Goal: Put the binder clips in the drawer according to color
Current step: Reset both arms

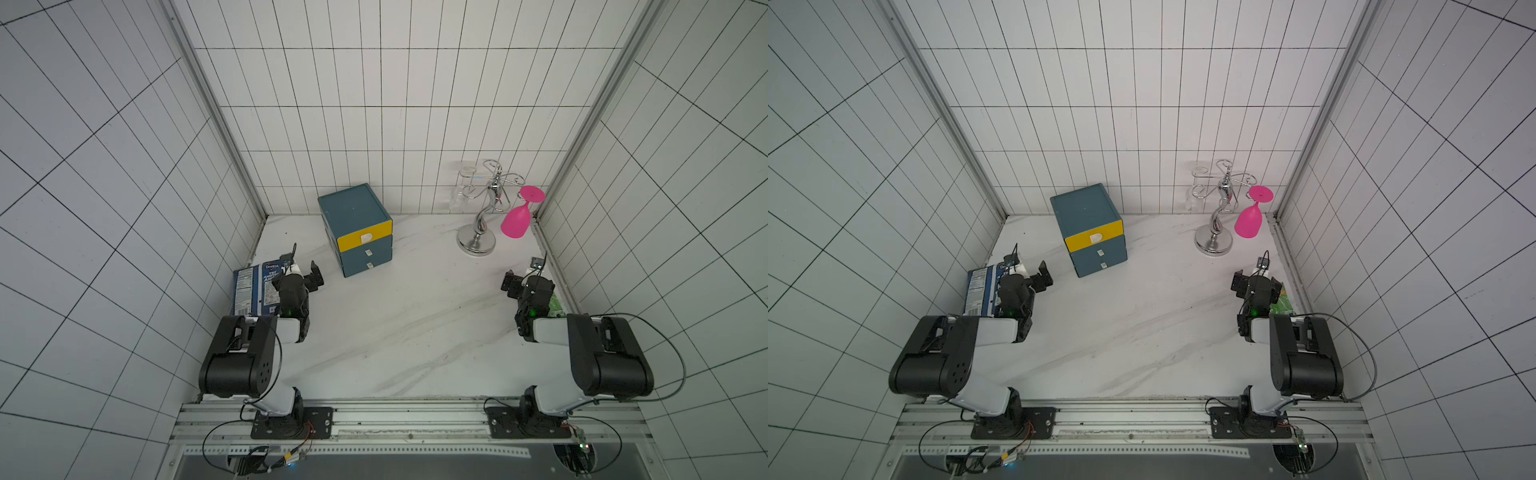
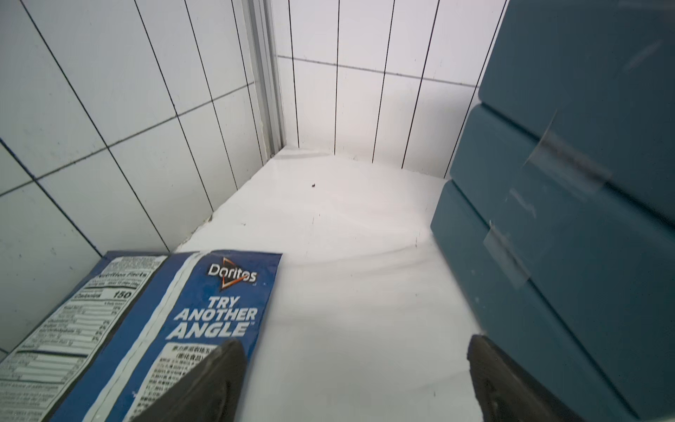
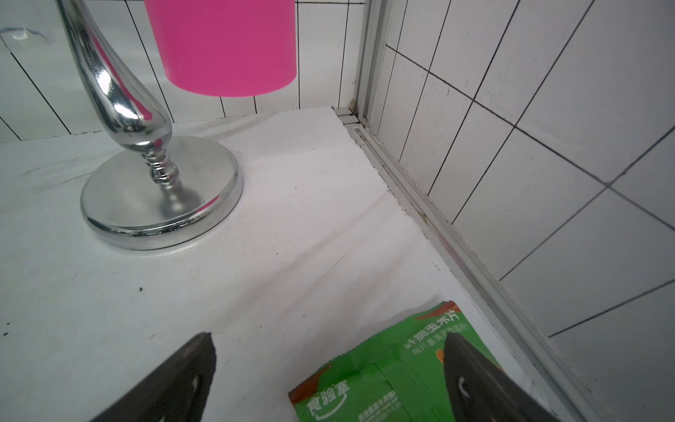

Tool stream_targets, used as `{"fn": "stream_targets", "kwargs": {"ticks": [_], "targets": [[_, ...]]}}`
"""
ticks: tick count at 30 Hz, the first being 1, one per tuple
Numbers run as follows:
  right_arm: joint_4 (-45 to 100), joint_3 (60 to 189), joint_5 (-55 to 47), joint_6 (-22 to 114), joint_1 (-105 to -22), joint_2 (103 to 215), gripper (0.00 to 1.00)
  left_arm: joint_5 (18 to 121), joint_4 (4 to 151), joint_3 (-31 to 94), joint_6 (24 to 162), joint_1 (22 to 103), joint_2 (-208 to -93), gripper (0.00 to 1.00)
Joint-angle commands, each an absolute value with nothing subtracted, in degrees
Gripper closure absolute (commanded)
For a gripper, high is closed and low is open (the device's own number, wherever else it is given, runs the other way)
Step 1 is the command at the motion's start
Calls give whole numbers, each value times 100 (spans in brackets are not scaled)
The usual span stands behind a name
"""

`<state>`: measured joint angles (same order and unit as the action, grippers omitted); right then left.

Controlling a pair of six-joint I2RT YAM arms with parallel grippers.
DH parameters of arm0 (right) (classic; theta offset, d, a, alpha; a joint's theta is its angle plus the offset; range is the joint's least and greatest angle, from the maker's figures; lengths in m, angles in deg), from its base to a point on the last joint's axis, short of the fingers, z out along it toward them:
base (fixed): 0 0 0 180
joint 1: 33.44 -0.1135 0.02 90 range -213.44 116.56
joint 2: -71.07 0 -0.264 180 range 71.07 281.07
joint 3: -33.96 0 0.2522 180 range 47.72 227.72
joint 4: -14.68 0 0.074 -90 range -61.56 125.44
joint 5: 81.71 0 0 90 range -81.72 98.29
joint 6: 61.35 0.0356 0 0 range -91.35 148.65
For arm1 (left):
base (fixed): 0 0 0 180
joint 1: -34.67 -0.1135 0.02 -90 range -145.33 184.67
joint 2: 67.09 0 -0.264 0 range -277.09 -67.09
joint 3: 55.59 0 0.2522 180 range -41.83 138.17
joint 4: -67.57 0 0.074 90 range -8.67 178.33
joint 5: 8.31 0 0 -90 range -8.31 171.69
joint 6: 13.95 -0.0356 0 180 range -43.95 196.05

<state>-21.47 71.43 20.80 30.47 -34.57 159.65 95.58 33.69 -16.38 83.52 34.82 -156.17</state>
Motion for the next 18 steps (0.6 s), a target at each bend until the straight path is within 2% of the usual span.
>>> {"fn": "stream_targets", "kwargs": {"ticks": [1,18], "targets": [[-1977,7146,1926,3141,-3434,15915,1,9632,3775,-1589,8373,3463,-15654,2],[-1966,7160,1788,3142,-3379,15922,1,9636,3716,-1614,8361,3467,-15639,2]]}}
